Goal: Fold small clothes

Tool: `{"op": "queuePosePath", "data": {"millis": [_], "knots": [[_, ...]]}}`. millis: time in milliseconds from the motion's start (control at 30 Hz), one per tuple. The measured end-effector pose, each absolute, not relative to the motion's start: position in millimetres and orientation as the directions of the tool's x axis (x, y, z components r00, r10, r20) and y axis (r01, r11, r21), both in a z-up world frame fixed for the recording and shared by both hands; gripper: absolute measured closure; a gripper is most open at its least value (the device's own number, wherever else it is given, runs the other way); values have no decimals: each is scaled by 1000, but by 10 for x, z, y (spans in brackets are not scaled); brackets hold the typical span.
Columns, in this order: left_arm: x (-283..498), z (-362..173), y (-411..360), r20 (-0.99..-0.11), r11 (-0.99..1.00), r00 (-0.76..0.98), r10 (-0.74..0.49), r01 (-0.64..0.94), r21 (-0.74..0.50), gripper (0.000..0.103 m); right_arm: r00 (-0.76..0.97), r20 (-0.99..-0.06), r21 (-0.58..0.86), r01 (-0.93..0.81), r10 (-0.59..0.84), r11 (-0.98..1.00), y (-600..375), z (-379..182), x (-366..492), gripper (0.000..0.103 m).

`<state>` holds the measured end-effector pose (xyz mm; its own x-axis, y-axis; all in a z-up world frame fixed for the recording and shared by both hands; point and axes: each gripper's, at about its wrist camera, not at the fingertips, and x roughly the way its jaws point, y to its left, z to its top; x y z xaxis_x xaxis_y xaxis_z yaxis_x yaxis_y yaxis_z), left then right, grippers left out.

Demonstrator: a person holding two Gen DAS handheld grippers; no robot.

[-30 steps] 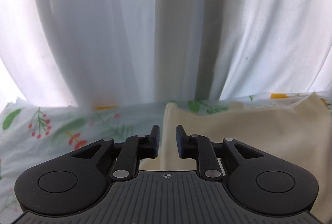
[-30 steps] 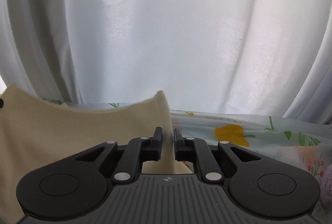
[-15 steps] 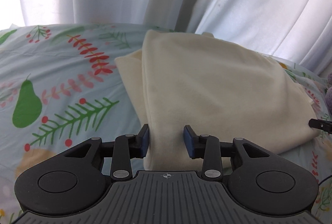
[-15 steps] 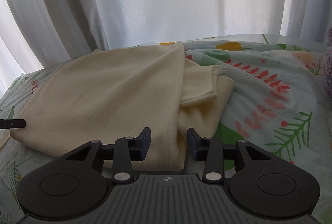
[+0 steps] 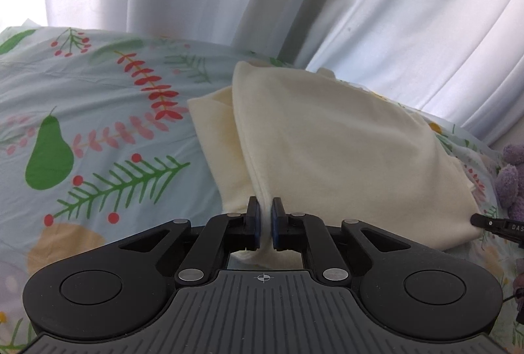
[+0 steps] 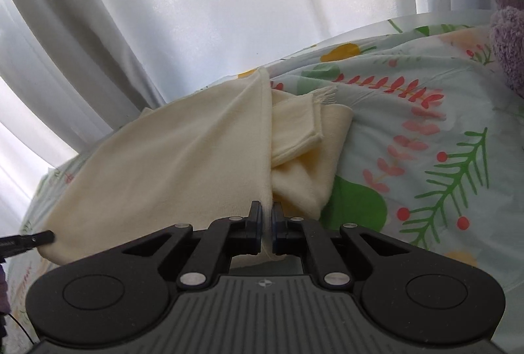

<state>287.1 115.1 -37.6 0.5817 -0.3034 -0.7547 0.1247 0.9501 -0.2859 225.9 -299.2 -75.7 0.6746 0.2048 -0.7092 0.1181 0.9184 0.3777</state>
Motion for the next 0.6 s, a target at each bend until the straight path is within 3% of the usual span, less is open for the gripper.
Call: {"op": "queuePosePath", "data": {"millis": [267,467,533,600], "knots": [[2819,-314,1181,-749,949,585,-311,153,-274,95,676,-710,368,120,195,922,-3009,-716,2221,98],[2873,-621,1182,-807,970,539,-241,117,-212,92,634,-768,199,100,92,975,-2872,-881,2244,97],[2860,-607,1261,-797,968,553,-244,89,-235,79,625,-778,181,124,65,975,-2881,-832,2247,89],[2868,-580,1381,-783,964,573,-243,52,-261,63,630,-777,136,155,8,978,-2887,-763,2220,67]]}}
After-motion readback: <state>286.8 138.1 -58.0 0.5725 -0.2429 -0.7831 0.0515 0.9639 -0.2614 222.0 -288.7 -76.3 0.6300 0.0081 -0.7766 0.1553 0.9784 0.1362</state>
